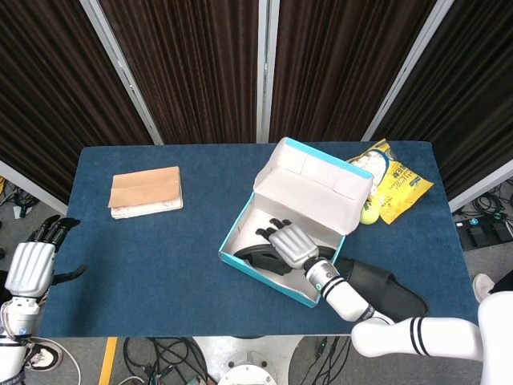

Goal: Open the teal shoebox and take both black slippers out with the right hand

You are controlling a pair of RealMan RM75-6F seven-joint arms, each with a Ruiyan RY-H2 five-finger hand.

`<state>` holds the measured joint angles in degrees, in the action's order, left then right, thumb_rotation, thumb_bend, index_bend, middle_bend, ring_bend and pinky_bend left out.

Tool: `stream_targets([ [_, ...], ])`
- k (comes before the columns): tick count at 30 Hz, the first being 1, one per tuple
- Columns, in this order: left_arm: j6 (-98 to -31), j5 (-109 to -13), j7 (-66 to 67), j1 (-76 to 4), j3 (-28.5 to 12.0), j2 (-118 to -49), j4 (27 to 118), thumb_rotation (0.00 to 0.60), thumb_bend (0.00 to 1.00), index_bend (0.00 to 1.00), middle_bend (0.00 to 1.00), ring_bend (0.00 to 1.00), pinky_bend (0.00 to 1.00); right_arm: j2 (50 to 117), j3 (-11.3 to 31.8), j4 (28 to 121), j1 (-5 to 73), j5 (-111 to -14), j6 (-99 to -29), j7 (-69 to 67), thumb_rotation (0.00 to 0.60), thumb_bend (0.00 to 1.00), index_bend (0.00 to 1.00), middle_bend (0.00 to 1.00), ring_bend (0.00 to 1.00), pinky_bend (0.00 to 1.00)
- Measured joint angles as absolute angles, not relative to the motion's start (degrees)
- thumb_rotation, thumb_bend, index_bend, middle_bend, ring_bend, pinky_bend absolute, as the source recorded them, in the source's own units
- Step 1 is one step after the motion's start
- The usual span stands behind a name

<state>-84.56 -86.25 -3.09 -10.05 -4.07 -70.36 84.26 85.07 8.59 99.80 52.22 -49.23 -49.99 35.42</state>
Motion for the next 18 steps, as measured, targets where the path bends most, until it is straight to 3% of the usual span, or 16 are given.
stream_targets([
  [9, -84.65, -86.11, -3.60, -9.79, -4.01, -70.47, 83.64, 0.600, 0.07, 0.21, 0.20, 0.11, 0.33, 87.27, 7.35, 96.97, 54.59, -44.77, -49.23, 36.97, 0.600, 0.00, 0.23, 0.33, 0.16, 0.30],
  [14, -84.71, -86.10, -3.93, -9.69, -4.00, -70.47, 83.31, 0.600, 0.07, 0.21, 0.20, 0.11, 0.33, 89.16, 6.74, 94.99, 56.17, -42.52, -49.86, 38.53, 0.600, 0.03, 0.46, 0.49, 0.34, 0.51],
  [16, -84.77, -86.07, -4.06, -9.65, -4.04, -70.44, 83.24, 0.600, 0.07, 0.21, 0.20, 0.11, 0.33, 89.91, 6.61, 94.50, 56.31, -42.38, -51.21, 39.13, 0.600, 0.10, 0.58, 0.55, 0.43, 0.61],
  [18, -84.78, -86.07, -4.18, -9.61, -4.03, -70.43, 83.12, 0.600, 0.07, 0.21, 0.20, 0.11, 0.33, 90.68, 6.45, 94.11, 56.41, -42.33, -52.72, 39.72, 0.600, 0.16, 0.64, 0.59, 0.47, 0.66],
])
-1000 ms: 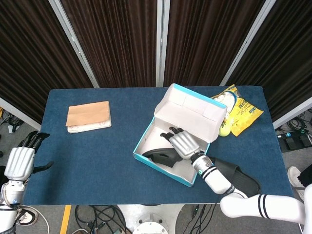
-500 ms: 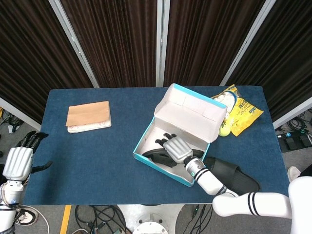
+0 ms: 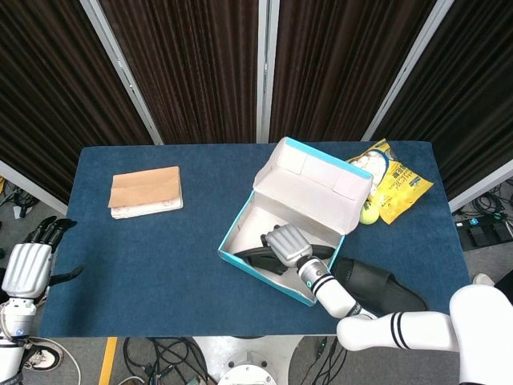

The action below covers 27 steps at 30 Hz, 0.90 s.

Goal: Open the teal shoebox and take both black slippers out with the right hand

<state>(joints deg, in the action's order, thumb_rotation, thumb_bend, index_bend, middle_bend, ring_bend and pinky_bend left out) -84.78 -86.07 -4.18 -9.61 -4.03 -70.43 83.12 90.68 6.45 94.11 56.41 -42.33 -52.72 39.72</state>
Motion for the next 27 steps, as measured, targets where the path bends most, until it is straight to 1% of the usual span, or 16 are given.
stream_targets([
  [4, -84.67, -86.07, -4.39, -9.59, -3.98, -70.52, 82.96, 0.600, 0.07, 0.21, 0.20, 0.11, 0.33, 91.21, 6.30, 94.00, 56.31, -42.96, -54.83, 40.14, 0.600, 0.25, 0.70, 0.62, 0.51, 0.70],
  [7, -84.64, -86.16, -4.40, -9.65, -4.00, -70.56, 82.96, 0.600, 0.07, 0.21, 0.20, 0.11, 0.33, 91.12, 6.43, 94.50, 55.91, -44.56, -56.38, 39.74, 0.600, 0.30, 0.72, 0.63, 0.52, 0.71],
  [9, -84.66, -86.19, -4.36, -9.69, -4.05, -70.55, 83.01, 0.600, 0.07, 0.21, 0.20, 0.11, 0.33, 90.81, 6.53, 95.22, 55.47, -46.05, -57.46, 39.24, 0.600, 0.31, 0.72, 0.64, 0.52, 0.72],
  [17, -84.76, -86.30, -4.21, -9.71, -4.12, -70.35, 83.29, 0.600, 0.07, 0.21, 0.20, 0.11, 0.33, 89.14, 7.85, 97.45, 53.73, -51.86, -61.04, 36.24, 0.600, 0.35, 0.73, 0.64, 0.53, 0.72],
  [22, -84.82, -86.38, -4.09, -9.70, -4.15, -70.07, 83.54, 0.600, 0.07, 0.21, 0.20, 0.11, 0.33, 88.72, 10.73, 97.28, 53.83, -55.53, -62.24, 34.23, 0.600, 0.36, 0.74, 0.64, 0.53, 0.72],
  [27, -84.90, -86.67, -4.68, -9.74, -4.15, -69.79, 83.46, 0.600, 0.07, 0.21, 0.20, 0.11, 0.33, 88.69, 14.41, 96.40, 56.72, -56.56, -61.34, 35.05, 0.600, 0.37, 0.74, 0.65, 0.54, 0.73],
])
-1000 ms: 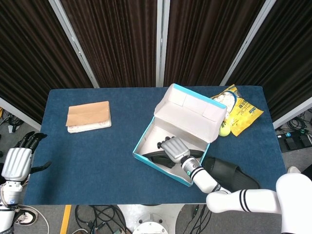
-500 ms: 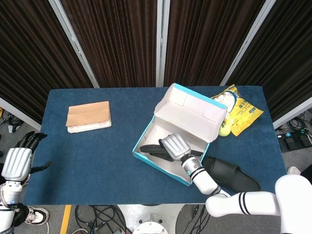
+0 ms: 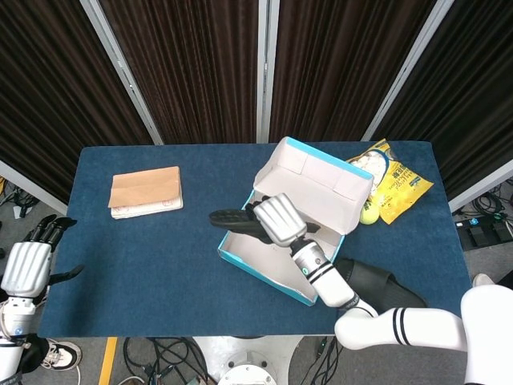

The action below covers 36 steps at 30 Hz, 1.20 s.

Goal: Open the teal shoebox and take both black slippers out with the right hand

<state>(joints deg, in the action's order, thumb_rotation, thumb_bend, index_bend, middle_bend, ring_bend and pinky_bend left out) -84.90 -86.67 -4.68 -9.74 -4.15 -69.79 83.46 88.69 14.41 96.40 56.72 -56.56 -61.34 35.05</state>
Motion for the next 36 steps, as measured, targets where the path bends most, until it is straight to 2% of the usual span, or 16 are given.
stream_targets([
  [8, -85.10, -86.64, -5.73, -9.61, -4.22, -69.28, 82.93, 0.600, 0.07, 0.21, 0.20, 0.11, 0.33, 90.25, 17.58, 92.48, 62.12, -56.66, -58.18, 37.74, 0.600, 0.37, 0.74, 0.65, 0.54, 0.73],
  [13, -85.31, -86.45, -6.06, -9.54, -4.41, -69.21, 82.80, 0.600, 0.07, 0.21, 0.20, 0.11, 0.33, 92.30, 18.72, 86.44, 65.88, -58.17, -54.47, 37.21, 0.600, 0.37, 0.74, 0.65, 0.54, 0.73],
  [24, -85.40, -85.70, -7.08, -9.11, -4.58, -69.04, 81.55, 0.600, 0.07, 0.21, 0.20, 0.11, 0.33, 100.94, 20.01, 62.51, 75.57, -68.56, -43.26, 18.88, 0.600, 0.36, 0.76, 0.65, 0.54, 0.67],
  [30, -85.63, -85.28, -8.17, -8.63, -4.65, -68.68, 80.66, 0.600, 0.07, 0.21, 0.20, 0.11, 0.33, 106.25, 19.31, 51.47, 80.43, -75.59, -41.37, 8.70, 0.600, 0.36, 0.76, 0.65, 0.53, 0.65],
  [32, -85.79, -85.23, -8.39, -8.50, -4.67, -68.56, 80.54, 0.600, 0.07, 0.21, 0.20, 0.11, 0.33, 107.55, 19.09, 48.80, 81.71, -76.74, -40.78, 6.30, 0.600, 0.34, 0.74, 0.65, 0.51, 0.62],
  [33, -85.85, -85.16, -8.58, -8.43, -4.71, -68.51, 80.47, 0.600, 0.07, 0.21, 0.20, 0.11, 0.33, 108.36, 18.88, 47.20, 82.49, -77.38, -40.27, 4.87, 0.600, 0.29, 0.71, 0.63, 0.48, 0.59],
  [35, -85.84, -85.03, -8.85, -8.36, -4.76, -68.44, 80.31, 0.600, 0.07, 0.21, 0.20, 0.11, 0.33, 109.35, 18.33, 45.17, 83.49, -78.30, -39.18, 3.06, 0.600, 0.18, 0.60, 0.55, 0.38, 0.48],
  [36, -85.75, -84.99, -8.95, -8.35, -4.75, -68.44, 80.14, 0.600, 0.07, 0.21, 0.20, 0.11, 0.33, 109.71, 17.81, 44.29, 83.94, -78.77, -38.26, 2.35, 0.600, 0.09, 0.50, 0.48, 0.28, 0.37],
])
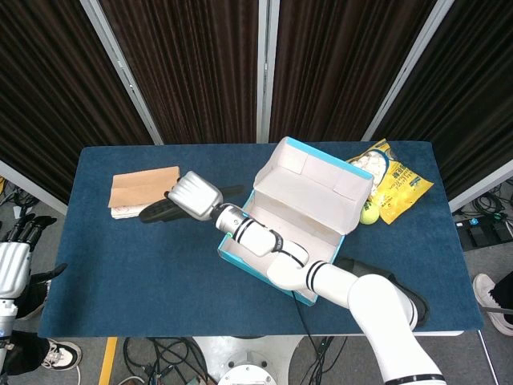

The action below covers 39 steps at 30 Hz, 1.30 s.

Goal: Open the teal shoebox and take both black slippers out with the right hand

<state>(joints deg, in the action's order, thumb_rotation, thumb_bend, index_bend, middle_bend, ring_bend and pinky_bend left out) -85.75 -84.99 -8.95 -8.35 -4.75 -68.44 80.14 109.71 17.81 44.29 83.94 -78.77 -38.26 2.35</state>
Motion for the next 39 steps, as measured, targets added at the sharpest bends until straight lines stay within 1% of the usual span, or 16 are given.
stream_targets([
  [1, -85.65, -84.98, -9.06, -8.35, -4.72, -68.46, 80.02, 0.600, 0.07, 0.21, 0.20, 0.11, 0.33, 109.86, 17.41, 43.86, 84.19, -79.06, -37.51, 1.99, 0.600, 0.04, 0.41, 0.41, 0.19, 0.29],
  [2, -85.56, -84.99, -9.17, -8.36, -4.69, -68.52, 79.91, 0.600, 0.07, 0.21, 0.20, 0.11, 0.33, 109.93, 17.02, 43.61, 84.38, -79.28, -36.75, 1.66, 0.600, 0.01, 0.31, 0.34, 0.11, 0.21],
  [3, -85.49, -85.02, -9.29, -8.37, -4.66, -68.62, 79.77, 0.600, 0.07, 0.21, 0.20, 0.11, 0.33, 109.94, 16.56, 43.41, 84.59, -79.48, -35.79, 1.30, 0.600, 0.00, 0.25, 0.30, 0.06, 0.17],
  [5, -85.46, -85.07, -9.40, -8.38, -4.62, -68.79, 79.62, 0.600, 0.07, 0.21, 0.20, 0.11, 0.33, 109.71, 16.12, 43.35, 84.74, -79.51, -34.65, 0.98, 0.600, 0.00, 0.09, 0.19, 0.00, 0.10],
  [6, -85.45, -85.12, -9.43, -8.39, -4.61, -68.87, 79.58, 0.600, 0.07, 0.21, 0.20, 0.11, 0.33, 109.38, 16.07, 43.54, 84.76, -79.36, -34.31, 0.91, 0.600, 0.00, 0.04, 0.15, 0.00, 0.07],
  [7, -85.45, -85.16, -9.41, -8.40, -4.61, -68.89, 79.56, 0.600, 0.07, 0.21, 0.20, 0.11, 0.33, 109.14, 16.12, 43.83, 84.72, -79.24, -34.30, 0.90, 0.600, 0.00, 0.01, 0.12, 0.00, 0.06],
  [11, -85.59, -85.31, -9.18, -8.45, -4.68, -68.83, 79.75, 0.600, 0.07, 0.21, 0.20, 0.11, 0.33, 108.17, 16.62, 45.47, 84.15, -78.87, -35.91, 0.69, 0.600, 0.00, 0.00, 0.10, 0.00, 0.04],
  [17, -85.61, -85.51, -8.78, -8.45, -4.62, -68.66, 80.32, 0.600, 0.07, 0.21, 0.20, 0.11, 0.33, 105.23, 16.78, 50.47, 82.43, -78.60, -38.20, 2.04, 0.600, 0.00, 0.00, 0.11, 0.00, 0.05],
  [20, -85.44, -85.53, -8.63, -8.47, -4.54, -68.62, 80.33, 0.600, 0.07, 0.21, 0.20, 0.11, 0.33, 102.80, 16.76, 54.64, 80.76, -78.36, -40.26, 3.97, 0.600, 0.00, 0.00, 0.12, 0.00, 0.05],
  [23, -85.32, -85.55, -8.36, -8.51, -4.50, -68.57, 80.44, 0.600, 0.07, 0.21, 0.20, 0.11, 0.33, 99.32, 16.81, 60.38, 78.37, -77.70, -43.02, 7.66, 0.600, 0.00, 0.00, 0.12, 0.00, 0.05],
  [28, -85.42, -85.47, -8.01, -8.63, -4.77, -68.55, 80.88, 0.600, 0.07, 0.21, 0.20, 0.11, 0.33, 91.47, 17.30, 73.34, 72.97, -73.69, -47.88, 16.34, 0.600, 0.02, 0.00, 0.15, 0.00, 0.08],
  [32, -85.36, -85.55, -7.36, -8.79, -4.83, -68.59, 81.28, 0.600, 0.07, 0.21, 0.20, 0.11, 0.33, 84.27, 17.23, 84.98, 67.27, -68.97, -52.81, 22.48, 0.600, 0.04, 0.04, 0.16, 0.00, 0.10],
  [36, -85.12, -85.80, -6.17, -9.07, -4.77, -68.58, 81.91, 0.600, 0.07, 0.21, 0.20, 0.11, 0.33, 76.04, 15.89, 96.82, 59.13, -63.83, -60.69, 28.99, 0.600, 0.05, 0.05, 0.11, 0.00, 0.07],
  [39, -85.07, -85.87, -5.37, -9.26, -4.85, -68.68, 82.51, 0.600, 0.07, 0.21, 0.20, 0.11, 0.33, 71.43, 14.00, 102.81, 52.66, -60.59, -67.22, 32.19, 0.600, 0.05, 0.04, 0.08, 0.00, 0.04],
])
